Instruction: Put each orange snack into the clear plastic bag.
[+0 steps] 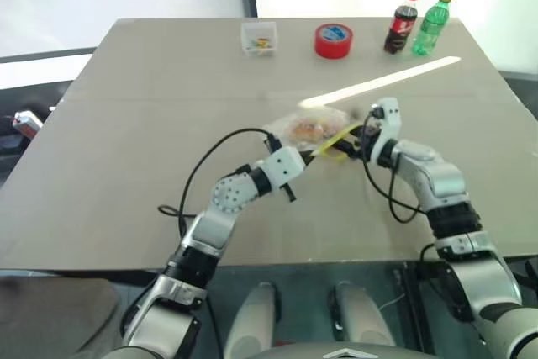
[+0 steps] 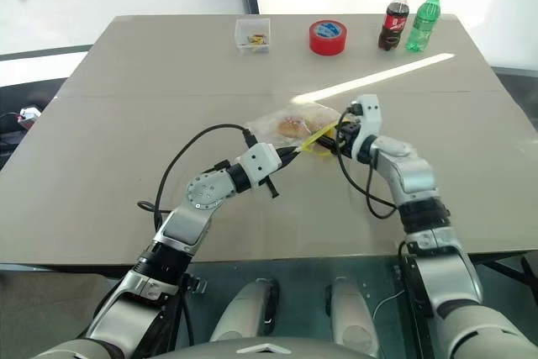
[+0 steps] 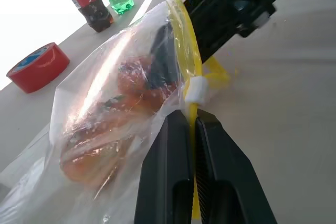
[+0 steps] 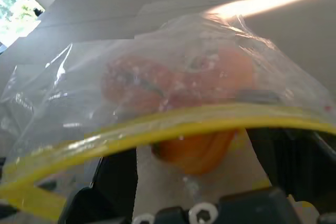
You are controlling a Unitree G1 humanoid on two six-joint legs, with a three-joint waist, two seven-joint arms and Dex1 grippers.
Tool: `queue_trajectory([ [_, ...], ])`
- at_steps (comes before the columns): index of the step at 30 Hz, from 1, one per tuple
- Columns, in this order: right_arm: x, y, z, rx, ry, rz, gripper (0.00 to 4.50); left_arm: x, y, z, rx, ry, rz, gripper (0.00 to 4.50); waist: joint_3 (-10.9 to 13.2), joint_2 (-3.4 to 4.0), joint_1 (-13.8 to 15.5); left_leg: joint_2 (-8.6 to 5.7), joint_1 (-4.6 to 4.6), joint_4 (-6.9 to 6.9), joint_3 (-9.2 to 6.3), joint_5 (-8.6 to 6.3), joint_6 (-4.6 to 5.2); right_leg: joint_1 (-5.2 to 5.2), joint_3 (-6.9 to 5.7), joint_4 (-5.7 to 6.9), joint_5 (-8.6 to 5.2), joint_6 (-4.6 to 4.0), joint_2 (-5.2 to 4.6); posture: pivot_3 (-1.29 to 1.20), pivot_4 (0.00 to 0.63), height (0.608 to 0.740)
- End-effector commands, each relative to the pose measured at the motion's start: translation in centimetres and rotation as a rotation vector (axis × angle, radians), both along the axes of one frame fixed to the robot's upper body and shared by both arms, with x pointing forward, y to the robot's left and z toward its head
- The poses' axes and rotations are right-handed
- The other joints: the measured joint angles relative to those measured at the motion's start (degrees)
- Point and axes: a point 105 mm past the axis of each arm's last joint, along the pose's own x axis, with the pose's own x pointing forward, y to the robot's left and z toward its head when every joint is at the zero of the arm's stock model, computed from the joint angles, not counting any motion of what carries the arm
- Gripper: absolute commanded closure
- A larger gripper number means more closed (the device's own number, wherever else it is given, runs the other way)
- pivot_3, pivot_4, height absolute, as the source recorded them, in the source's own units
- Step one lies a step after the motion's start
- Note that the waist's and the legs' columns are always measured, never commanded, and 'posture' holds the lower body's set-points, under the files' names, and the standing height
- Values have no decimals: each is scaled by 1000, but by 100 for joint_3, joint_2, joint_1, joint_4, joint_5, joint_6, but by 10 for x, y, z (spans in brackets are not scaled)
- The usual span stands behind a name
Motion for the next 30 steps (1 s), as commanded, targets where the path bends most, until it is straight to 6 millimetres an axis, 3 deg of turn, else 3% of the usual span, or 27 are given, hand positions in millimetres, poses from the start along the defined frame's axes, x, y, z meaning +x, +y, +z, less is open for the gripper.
queue_trajectory([
  [1, -14, -2, 18, 8, -48, 67, 944, 1, 0, 9, -19, -32, 4, 4500, 0, 0, -21, 2, 1, 0, 0, 0, 0, 0, 0, 0, 0, 0, 1, 0, 150, 740],
  [5, -36, -8, 15, -39, -38, 147, 944, 2, 1, 11, -18, -36, 9, 4500, 0, 0, -8, 3, 3, 0, -2, 0, 0, 1, -2, 2, 0, 0, 2, 0, 150, 740],
  [8, -49, -23, 7, -202, -60, 214, 944, 3, 2, 11, -19, -37, 13, 4500, 0, 0, 1, 0, 1, 1, 0, 0, 0, 1, -1, 0, -1, 1, -1, 0, 150, 740],
  [12, -22, -57, 7, -326, -133, 64, 944, 3, 3, 11, -22, -37, 16, 4500, 0, 0, -17, 1, 3, 6, 4, 0, 0, 3, 0, -5, 0, 14, -1, 0, 150, 740],
  [16, -2, -69, 4, -483, -252, 8, 944, 3, 6, 12, -33, -36, 24, 4500, 1, -1, -9, 3, 6, 6, 4, 1, -1, 3, 0, -5, 1, 16, 2, 0, 150, 740],
  [21, 14, -58, -1, -596, -372, 31, 944, 5, 7, 11, -36, -34, 33, 4500, 1, -1, -19, 3, 5, 1, 9, 1, -1, 2, 5, -13, 9, 5, 1, 0, 150, 740],
  [28, 27, -36, 2, -622, -484, 79, 944, 5, 5, 12, -44, -40, 38, 4500, 1, -1, -14, 2, 6, -1, 11, 1, -1, 3, 8, -14, 11, 6, 1, 0, 150, 740],
  [29, 26, -34, 2, -624, -492, 93, 1500, 5, 5, 11, -45, -40, 39, 4500, 1, -1, -14, 2, 6, -1, 11, 1, -1, 3, 8, -14, 11, 5, 1, 0, 150, 740],
  [30, 26, -33, 1, -625, -499, 103, 1646, 5, 5, 11, -46, -40, 39, 4500, 1, -1, -1, 2, 6, -1, 11, 1, -1, 3, 8, -14, 11, 5, 1, 0, 150, 740],
])
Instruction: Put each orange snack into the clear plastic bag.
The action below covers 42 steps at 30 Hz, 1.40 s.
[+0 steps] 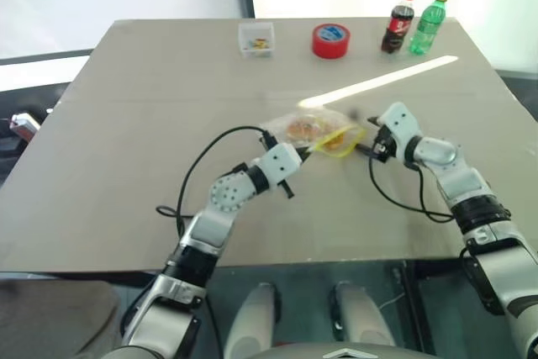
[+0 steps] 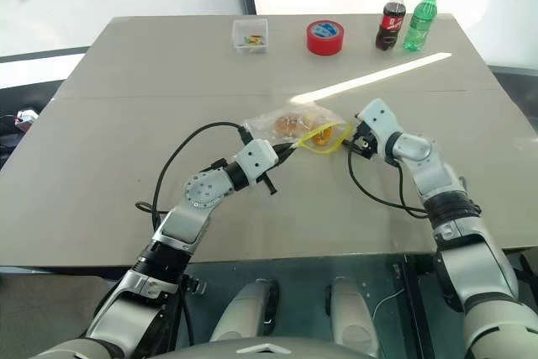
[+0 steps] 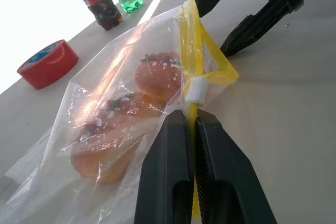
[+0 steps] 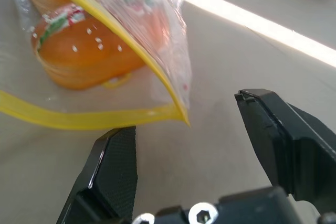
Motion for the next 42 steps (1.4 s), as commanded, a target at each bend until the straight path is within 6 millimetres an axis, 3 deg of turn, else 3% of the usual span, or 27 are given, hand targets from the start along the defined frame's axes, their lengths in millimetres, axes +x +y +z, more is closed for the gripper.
queue_trajectory([
  [1, 1, 7, 9, -22, -64, 56, 1969, 0, -1, 8, -21, -35, 2, 4500, 0, 0, 14, -1, -1, 0, -1, 0, 0, 0, 0, 0, 0, 0, 0, 0, 150, 740],
  [6, -2, 8, 11, -12, -76, 75, 4448, 0, 1, 6, -23, -30, 9, 4500, 0, 0, 8, -1, -1, 0, -1, 0, 0, 0, 1, -1, 1, -1, -1, 0, 150, 740],
  [12, 3, -8, 34, -4, -155, 14, 4448, 5, 5, 15, 14, -76, 14, 4500, 0, 1, 7, -1, -1, 0, -2, 0, 0, 0, 1, 2, 1, -1, 0, 0, 150, 740],
  [18, -9, -29, 95, -3, -243, 18, 4448, 11, 10, 55, 21, -176, 16, 4500, 2, 3, 26, -3, -4, 1, -4, 0, 0, 1, 0, -2, 1, 0, -1, 0, 150, 740],
  [21, -20, -37, 116, -32, -259, 27, 4448, 13, 9, 69, 12, -203, 17, 4500, 2, 3, 27, -3, -6, 0, -4, 0, 0, 0, 0, -4, 2, 0, -2, 0, 150, 740],
  [25, -35, -47, 113, -134, -171, 59, 4448, 14, 6, 82, 4, -216, 13, 4500, 2, 3, 24, -3, -7, -2, -4, 0, 0, 0, -1, -6, 1, 0, -2, 0, 150, 740],
  [29, -49, -65, 100, -274, -50, 33, 2671, 13, 1, 81, 4, -201, 1, 4500, 2, 3, 39, -4, -8, 1, -4, 0, 1, 1, -3, -7, 1, 1, -4, 0, 150, 740],
  [30, -51, -66, 102, -288, -41, 31, 2671, 13, 0, 77, 4, -189, -3, 4500, 2, 3, 39, -5, -8, 1, -3, 0, 1, 1, -2, -7, 1, 1, -5, 0, 150, 740],
  [33, -64, -55, 115, -312, -44, 81, 2671, 9, -4, 74, 15, -178, -20, 4500, 4, 5, -7, -2, -6, 2, 0, 0, 0, 0, 0, -5, 1, 2, -4, 0, 150, 740],
  [39, -94, 5, 145, -206, -28, 256, 2671, 8, -4, 80, 12, -174, -16, 4500, 5, 6, -1, 4, -4, 3, -5, 0, 0, 0, -4, -2, 0, 3, 1, 0, 150, 740],
  [42, -102, 36, 142, -146, -39, 337, 2671, 6, -6, 84, 4, -165, -23, 4500, 4, 3, 20, 3, -5, 7, -6, 0, 0, 2, -5, -3, 0, 3, 0, 0, 150, 740],
])
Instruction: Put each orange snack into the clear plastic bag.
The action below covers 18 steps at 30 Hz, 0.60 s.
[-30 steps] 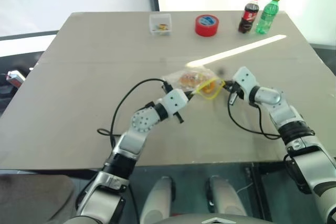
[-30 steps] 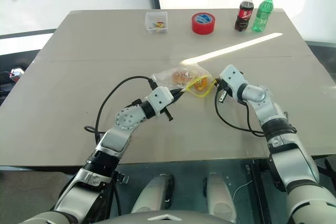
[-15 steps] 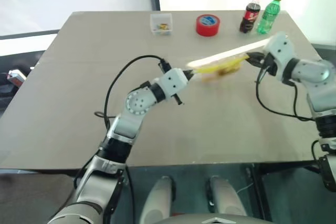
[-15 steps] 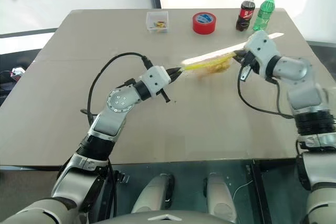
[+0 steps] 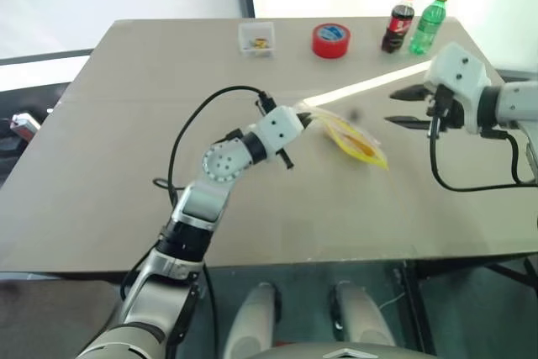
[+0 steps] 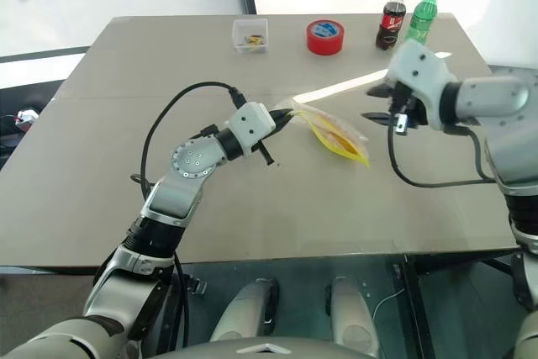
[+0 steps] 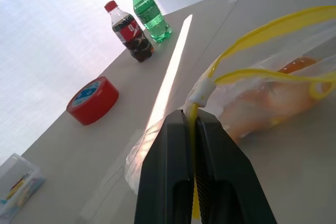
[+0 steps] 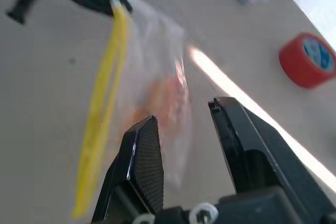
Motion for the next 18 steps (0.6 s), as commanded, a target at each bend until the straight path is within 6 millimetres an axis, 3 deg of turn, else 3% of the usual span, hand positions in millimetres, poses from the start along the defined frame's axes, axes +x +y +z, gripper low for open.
queue_trajectory([
  [1, -13, 39, -1, 67, -3, 101, 2671, -7, -6, 21, -19, -44, -31, 4500, -1, -3, 10, -1, -1, 2, -2, 0, 0, 1, -2, -2, 0, 0, -1, 0, 150, 740],
  [8, -5, 55, -24, 23, -63, 107, 2671, -13, -17, 24, 57, -29, -92, 4500, 0, -3, 64, -8, -7, 4, -4, 0, 0, 0, -6, -3, 0, 0, -6, 0, 150, 740],
  [18, 3, 68, -24, 50, -147, 110, 2671, -18, -20, 28, 133, -9, -128, 4500, 0, -3, 13, -5, -6, 4, -6, 0, 0, -1, -8, -1, 0, 0, -3, 0, 150, 740],
])
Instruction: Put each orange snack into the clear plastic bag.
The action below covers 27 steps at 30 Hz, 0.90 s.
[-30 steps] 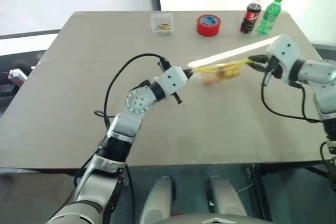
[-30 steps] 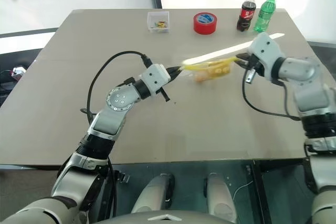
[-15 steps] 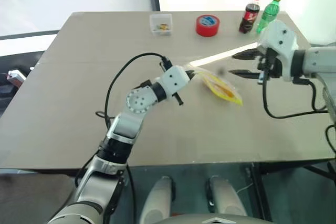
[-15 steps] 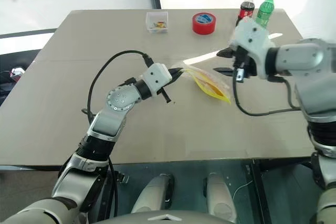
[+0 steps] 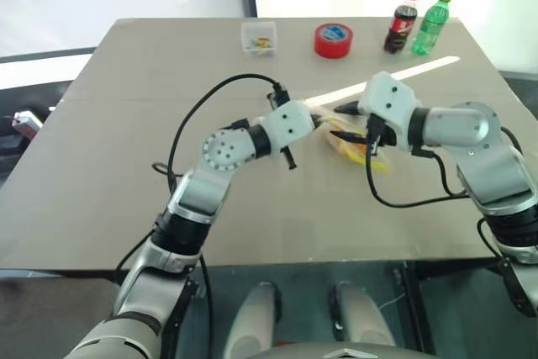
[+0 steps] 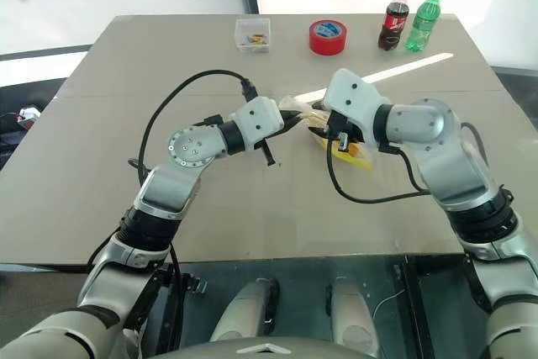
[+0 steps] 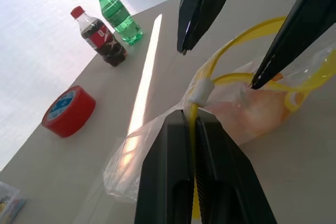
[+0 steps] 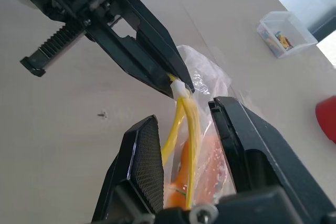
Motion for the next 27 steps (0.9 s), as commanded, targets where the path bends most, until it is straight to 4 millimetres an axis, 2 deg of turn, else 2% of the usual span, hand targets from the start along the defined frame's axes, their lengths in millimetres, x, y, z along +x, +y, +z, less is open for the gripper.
queue_trajectory([
  [1, -1, 6, 11, 11, -71, 21, 2671, -8, -7, 16, 5, -58, -37, 4500, 0, 0, -2, 0, 0, 0, 0, 0, 0, 0, 0, 0, 0, 0, 0, 0, 150, 740],
  [10, -2, 15, 5, 17, -72, 57, 2671, -9, -5, 15, 17, -66, -24, 4500, 0, 0, -3, 0, 0, 0, 0, 0, 0, 0, 0, 0, 0, 0, 0, 0, 150, 740],
  [13, -2, 14, 5, 12, -76, 62, 3483, -8, -3, 13, 9, -58, -10, 4500, 0, 0, -2, 0, 0, 0, 0, 0, 0, 0, 0, 0, 0, 0, 0, 0, 150, 740],
  [16, -2, 12, 6, 8, -78, 61, 4477, -7, -1, 13, 8, -57, 0, 4500, 0, 0, -2, 0, 0, 0, -1, 0, 0, 0, 0, 1, 0, 0, 0, 0, 150, 740],
  [27, 2, 6, 2, -19, -82, 35, 4477, -8, -1, 11, 2, -53, 3, 4500, 0, 0, -2, 0, 0, 0, -1, 0, 0, 0, 0, 1, 0, 0, 0, 0, 150, 740],
])
